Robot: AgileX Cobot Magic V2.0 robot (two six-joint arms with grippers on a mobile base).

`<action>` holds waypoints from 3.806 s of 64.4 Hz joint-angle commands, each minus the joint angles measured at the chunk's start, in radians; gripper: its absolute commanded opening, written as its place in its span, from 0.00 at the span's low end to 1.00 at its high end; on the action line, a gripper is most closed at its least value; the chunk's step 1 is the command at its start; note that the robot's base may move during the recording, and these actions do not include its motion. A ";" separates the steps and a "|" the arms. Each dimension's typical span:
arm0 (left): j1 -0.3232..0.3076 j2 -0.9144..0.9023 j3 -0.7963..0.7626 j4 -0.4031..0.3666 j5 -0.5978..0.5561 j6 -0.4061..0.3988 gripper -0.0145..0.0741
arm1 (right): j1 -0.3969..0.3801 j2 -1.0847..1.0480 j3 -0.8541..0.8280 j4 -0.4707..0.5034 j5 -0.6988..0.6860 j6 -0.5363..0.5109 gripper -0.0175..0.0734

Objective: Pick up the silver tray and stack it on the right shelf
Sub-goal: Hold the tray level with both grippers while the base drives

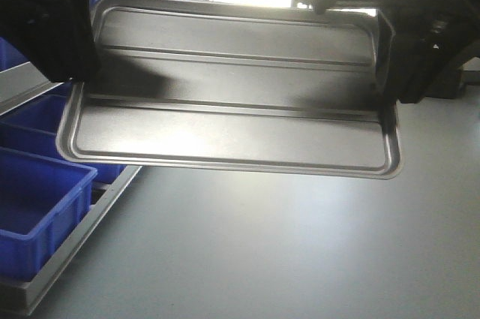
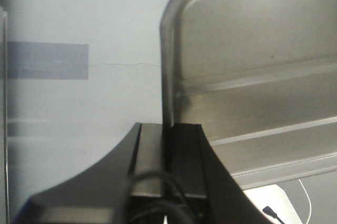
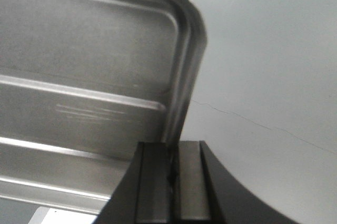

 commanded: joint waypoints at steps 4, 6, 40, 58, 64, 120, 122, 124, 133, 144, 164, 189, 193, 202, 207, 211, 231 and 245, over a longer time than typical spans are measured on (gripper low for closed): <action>-0.012 -0.036 -0.029 -0.006 -0.043 0.004 0.06 | 0.005 -0.035 -0.030 -0.010 -0.063 -0.019 0.25; -0.012 -0.036 -0.029 -0.006 -0.043 0.004 0.06 | 0.005 -0.035 -0.030 -0.010 -0.063 -0.019 0.25; -0.012 -0.036 -0.029 -0.011 -0.043 0.004 0.06 | 0.005 -0.035 -0.030 -0.010 -0.062 -0.019 0.25; -0.012 -0.036 -0.029 -0.011 -0.042 0.004 0.06 | 0.005 -0.035 -0.030 -0.010 -0.062 -0.019 0.25; -0.012 -0.036 -0.029 -0.011 -0.042 0.004 0.06 | 0.005 -0.035 -0.030 -0.010 -0.062 -0.019 0.25; -0.012 -0.036 -0.029 -0.011 -0.042 0.004 0.06 | 0.005 -0.035 -0.030 -0.010 -0.065 -0.019 0.25; -0.012 -0.036 -0.029 -0.011 -0.042 0.004 0.06 | 0.005 -0.035 -0.030 -0.010 -0.065 -0.019 0.25; -0.012 -0.036 -0.029 -0.011 -0.042 0.004 0.06 | 0.005 -0.035 -0.030 -0.010 -0.065 -0.019 0.25; -0.012 -0.034 -0.029 -0.011 -0.040 0.004 0.06 | 0.005 -0.035 -0.030 -0.010 -0.065 -0.019 0.25; -0.012 -0.034 -0.029 -0.011 -0.040 0.004 0.06 | 0.005 -0.035 -0.030 -0.010 -0.065 -0.019 0.25; -0.012 -0.034 -0.029 -0.010 -0.040 0.004 0.06 | 0.005 -0.035 -0.030 -0.010 -0.065 -0.019 0.25; -0.012 -0.034 -0.029 -0.010 -0.040 0.004 0.06 | 0.005 -0.035 -0.030 -0.010 -0.065 -0.019 0.25; -0.012 -0.034 -0.029 -0.010 -0.040 0.004 0.06 | 0.005 -0.035 -0.030 -0.010 -0.065 -0.019 0.25; -0.012 -0.034 -0.029 -0.010 -0.040 0.004 0.06 | 0.005 -0.035 -0.030 -0.010 -0.065 -0.019 0.25; -0.012 -0.034 -0.029 -0.010 -0.040 0.004 0.06 | 0.005 -0.035 -0.030 -0.010 -0.065 -0.019 0.25; -0.012 -0.034 -0.029 -0.010 -0.040 0.004 0.06 | 0.005 -0.035 -0.030 -0.010 -0.065 -0.019 0.25; -0.012 -0.034 -0.029 -0.006 -0.040 0.004 0.06 | 0.005 -0.035 -0.030 -0.010 -0.065 -0.019 0.25; -0.012 -0.034 -0.029 -0.006 -0.040 0.004 0.06 | 0.005 -0.035 -0.030 -0.010 -0.065 -0.019 0.25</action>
